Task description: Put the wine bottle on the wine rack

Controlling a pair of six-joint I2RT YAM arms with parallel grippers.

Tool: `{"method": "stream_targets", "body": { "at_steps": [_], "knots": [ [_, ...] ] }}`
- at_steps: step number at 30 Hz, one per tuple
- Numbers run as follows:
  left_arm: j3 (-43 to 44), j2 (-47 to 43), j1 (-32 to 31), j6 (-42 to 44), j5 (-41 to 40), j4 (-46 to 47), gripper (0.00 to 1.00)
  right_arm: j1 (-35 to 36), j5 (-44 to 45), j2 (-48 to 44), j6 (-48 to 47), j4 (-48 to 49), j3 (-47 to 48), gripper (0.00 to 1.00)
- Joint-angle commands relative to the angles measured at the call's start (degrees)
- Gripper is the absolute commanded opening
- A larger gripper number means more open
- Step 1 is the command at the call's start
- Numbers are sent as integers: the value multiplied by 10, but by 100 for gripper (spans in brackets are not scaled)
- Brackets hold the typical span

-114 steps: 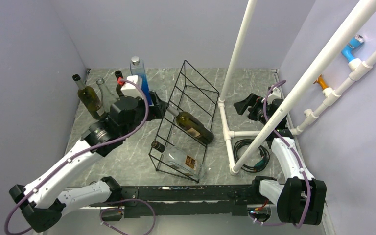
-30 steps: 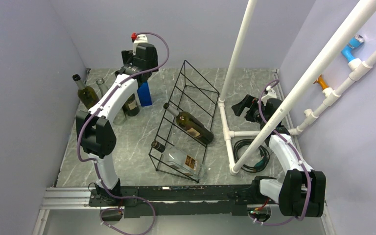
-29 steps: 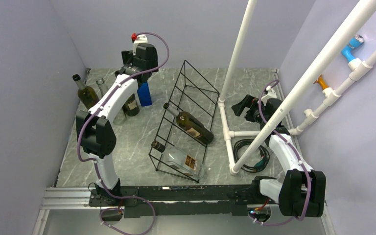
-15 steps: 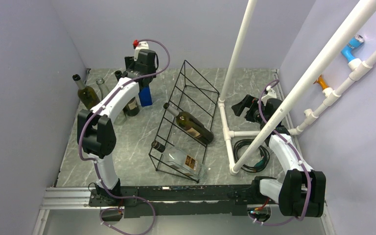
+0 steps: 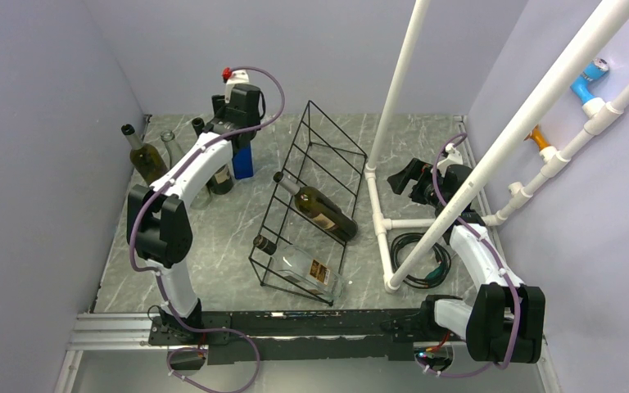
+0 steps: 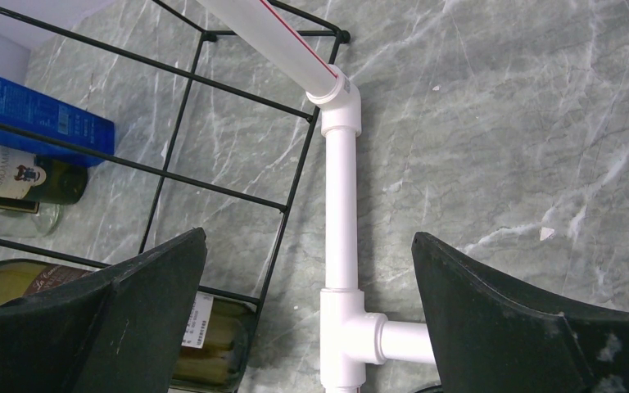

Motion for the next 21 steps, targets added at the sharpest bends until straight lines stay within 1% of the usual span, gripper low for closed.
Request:
{"method": "stream_targets", "body": {
  "at_steps": [1,5,7,14,21],
  "knots": [
    [47,-34,4,8,-1,28,20,1,5,-1,-7,21,18,100],
    [84,-28,9,-4,5,11,5,2,5,3,-7,22,18,100],
    [94,-31,12,-12,11,12,0,2,5,4,-7,23,18,100],
    [139,-42,16,-23,27,12,0,2,3,4,-5,23,19,100],
    [154,-78,17,-78,62,17,0,2,0,2,-5,24,18,100]
  ]
}}
